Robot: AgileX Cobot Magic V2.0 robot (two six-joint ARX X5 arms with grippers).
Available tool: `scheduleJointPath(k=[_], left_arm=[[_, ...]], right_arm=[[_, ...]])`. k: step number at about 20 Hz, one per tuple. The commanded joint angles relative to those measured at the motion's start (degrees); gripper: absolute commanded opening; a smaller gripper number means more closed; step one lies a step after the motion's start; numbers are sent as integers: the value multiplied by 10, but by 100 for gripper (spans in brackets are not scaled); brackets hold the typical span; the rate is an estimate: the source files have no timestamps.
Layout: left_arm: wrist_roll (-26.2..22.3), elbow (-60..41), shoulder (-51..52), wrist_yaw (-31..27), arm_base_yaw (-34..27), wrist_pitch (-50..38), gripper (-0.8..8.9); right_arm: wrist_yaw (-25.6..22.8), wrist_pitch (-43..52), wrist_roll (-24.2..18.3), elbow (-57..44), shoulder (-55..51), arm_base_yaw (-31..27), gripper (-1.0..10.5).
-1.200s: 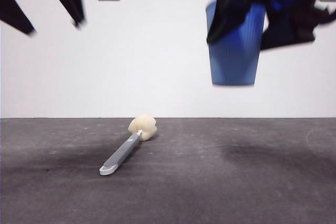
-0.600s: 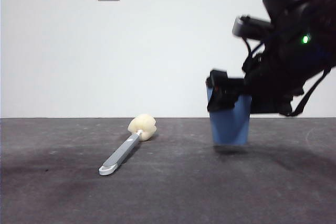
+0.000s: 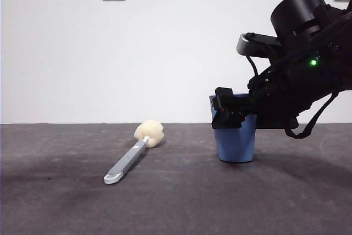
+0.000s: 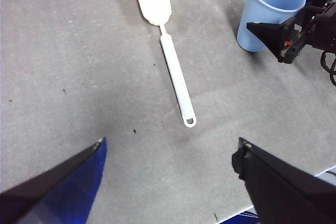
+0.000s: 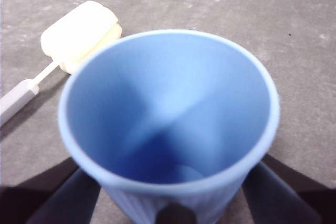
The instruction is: Pick up the cup brush,pick up the cup,insert the brush into the cup,clean the cup,put the cup brush back,put the cup back to the fixed position on the table
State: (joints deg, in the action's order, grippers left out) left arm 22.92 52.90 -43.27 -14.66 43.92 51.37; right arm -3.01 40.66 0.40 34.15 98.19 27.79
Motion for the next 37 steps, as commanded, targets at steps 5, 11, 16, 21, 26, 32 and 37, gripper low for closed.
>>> scheduleJointPath(k=[5, 11, 16, 21, 26, 32, 37], left_arm=[[-7, -3, 1, -2, 1, -3, 409], [-7, -3, 1, -2, 1, -3, 409], [-7, -3, 1, -1, 1, -3, 409], [-7, -3, 1, 2, 1, -3, 409], [-48, -3, 0, 40, 1, -3, 408], [-86, -3, 0, 115, 1, -3, 400], [-95, -3, 0, 137, 1, -3, -22]], right_arm=[[-1, -39, -4, -6, 7, 1, 539], [-1, -63, -4, -6, -45, 1, 573], [0, -219, 2, -6, -189, 2, 572], [21, -464, 44, -3, -410, 21, 567], [80, -704, 78, 38, -584, 57, 567], [186, -882, 98, 113, -624, 76, 562], [211, -928, 107, 118, -623, 76, 99]])
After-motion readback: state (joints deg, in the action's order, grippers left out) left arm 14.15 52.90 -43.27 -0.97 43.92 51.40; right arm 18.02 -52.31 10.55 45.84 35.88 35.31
